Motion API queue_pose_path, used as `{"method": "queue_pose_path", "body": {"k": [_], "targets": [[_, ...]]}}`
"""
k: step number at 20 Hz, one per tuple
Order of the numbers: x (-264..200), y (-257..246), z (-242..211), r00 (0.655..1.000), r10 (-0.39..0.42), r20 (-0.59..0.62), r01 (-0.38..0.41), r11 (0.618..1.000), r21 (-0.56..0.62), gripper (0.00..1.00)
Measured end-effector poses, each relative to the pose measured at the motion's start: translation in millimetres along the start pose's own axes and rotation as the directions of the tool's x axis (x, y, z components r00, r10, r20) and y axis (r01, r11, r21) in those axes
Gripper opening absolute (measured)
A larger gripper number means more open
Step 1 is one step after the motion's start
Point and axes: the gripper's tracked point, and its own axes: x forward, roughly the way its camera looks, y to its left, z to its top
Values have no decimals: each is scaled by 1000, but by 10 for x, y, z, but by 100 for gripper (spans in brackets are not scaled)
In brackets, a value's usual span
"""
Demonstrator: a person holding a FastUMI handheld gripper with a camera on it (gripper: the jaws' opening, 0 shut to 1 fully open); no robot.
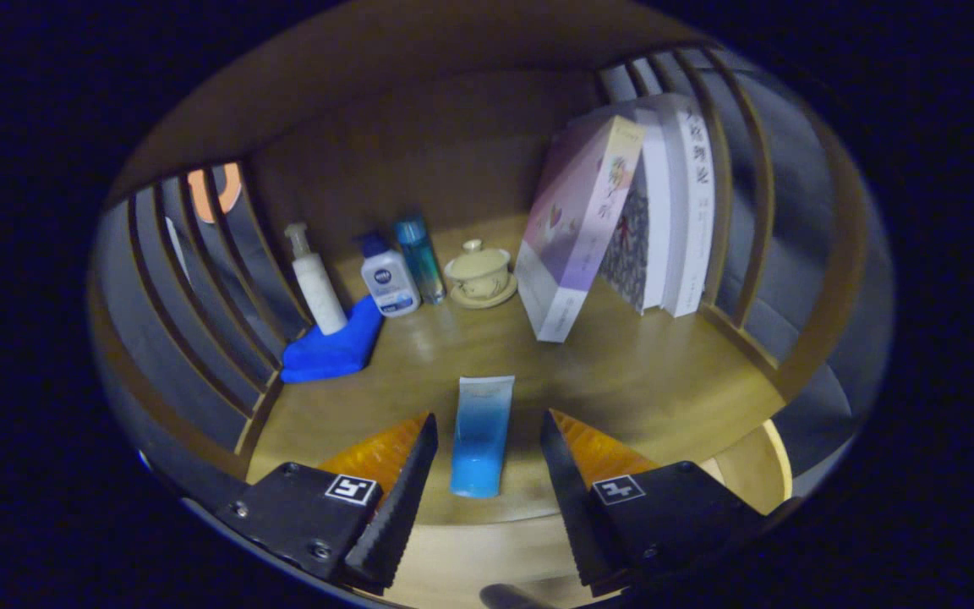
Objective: Pull open the drawer, take out the items inside it, and place them on the countertop above the cabinet.
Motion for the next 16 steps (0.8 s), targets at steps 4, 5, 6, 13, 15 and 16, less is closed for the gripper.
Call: {"method": "queue_pose_path", "body": {"k": [4, 5, 6, 13, 15, 16], "targets": [[-574, 129, 118, 989, 60, 138, -52, 996, -67, 92], [-730, 145, 136, 983, 74, 167, -62, 995, -74, 92], [-894, 192, 113, 975, 100, 199, -85, 993, -83, 94], [-1798, -152, -18, 887, 91, 452, 0, 980, -197, 98], [-2032, -267, -83, 851, 96, 516, 7, 981, -194, 98], [-2139, -357, -138, 835, 94, 543, 17, 981, -195, 98]]}}
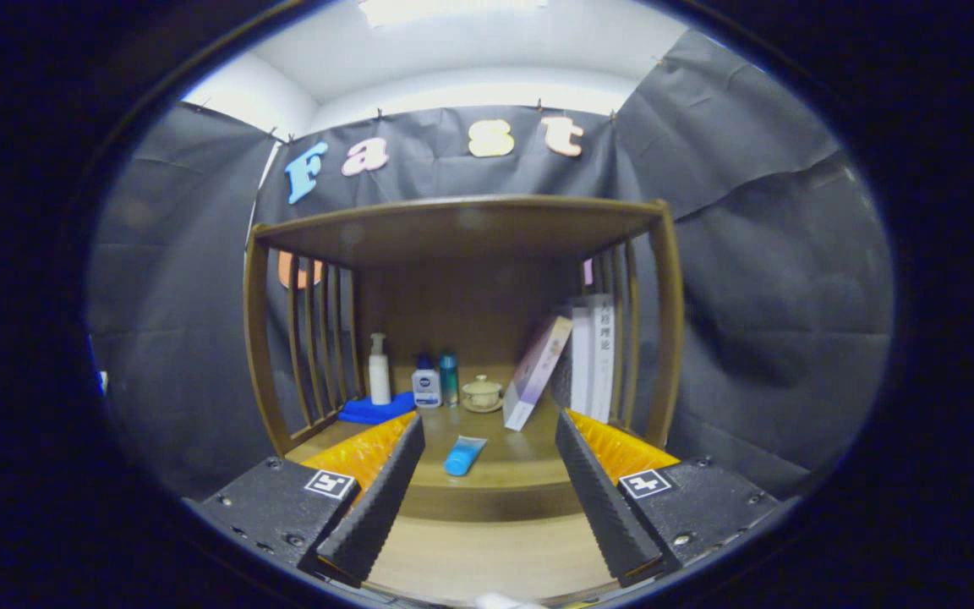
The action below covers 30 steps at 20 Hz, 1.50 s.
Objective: Pull open the drawer, take out the items inside it, and place them on the countertop above the cabinet.
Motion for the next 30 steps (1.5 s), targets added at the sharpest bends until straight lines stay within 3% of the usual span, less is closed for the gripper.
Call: {"method": "queue_pose_path", "body": {"k": [7, 11, 19, 25, 30], "targets": [[-811, -166, -513, 997, -47, 62, 49, 998, -44, 99], [-1114, -115, -1066, 995, -96, 18, 95, 994, 53, 99], [-1166, 178, -2050, 991, -56, -125, 68, 994, 91, 99], [-1096, 394, -2504, 980, -40, -195, 36, 999, -23, 99], [-974, 407, -2718, 972, -56, -229, 57, 998, -6, 99]]}}
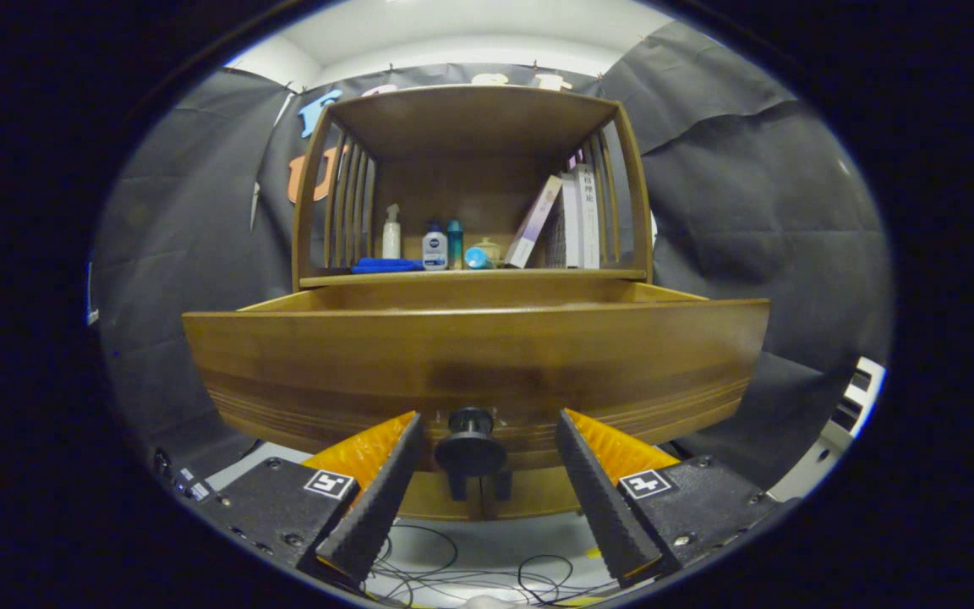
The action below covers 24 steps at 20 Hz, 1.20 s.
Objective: Pull open the drawer, take out the items inside it, and place them on the countertop above the cabinet.
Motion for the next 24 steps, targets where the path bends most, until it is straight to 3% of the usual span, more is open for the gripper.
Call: {"method": "queue_pose_path", "body": {"k": [5, 15, 24], "targets": [[132, 46, -8, 1000, 14, 21, -13, 998, -54, 99], [182, 69, 10, 999, 35, 5, -36, 999, 17, 99], [761, 96, 221, 1000, 29, -5, -29, 998, -53, 99]]}}
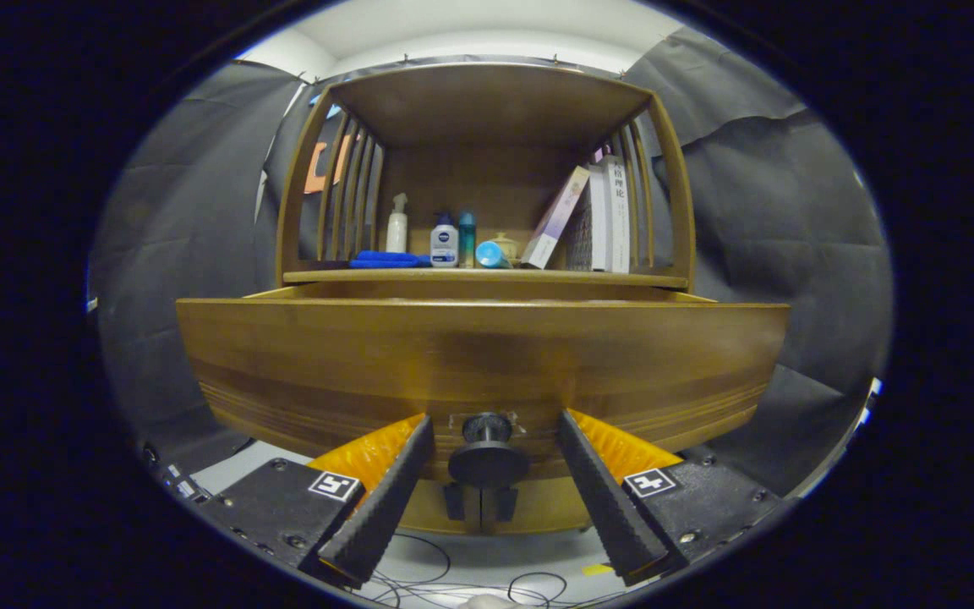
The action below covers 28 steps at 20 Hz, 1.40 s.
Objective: Pull open the drawer, take out the items inside it, and place them on the countertop above the cabinet.
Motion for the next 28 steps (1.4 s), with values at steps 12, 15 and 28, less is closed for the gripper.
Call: {"method": "queue_pose_path", "body": {"k": [12, 15, 28], "targets": [[1006, 75, 279, 1000, -20, -16, 20, 1000, 17, 98], [1219, 77, 327, 999, -19, -37, 19, 1000, 6, 98], [544, -6, 494, 999, 20, -40, -18, 999, 46, 98]]}}
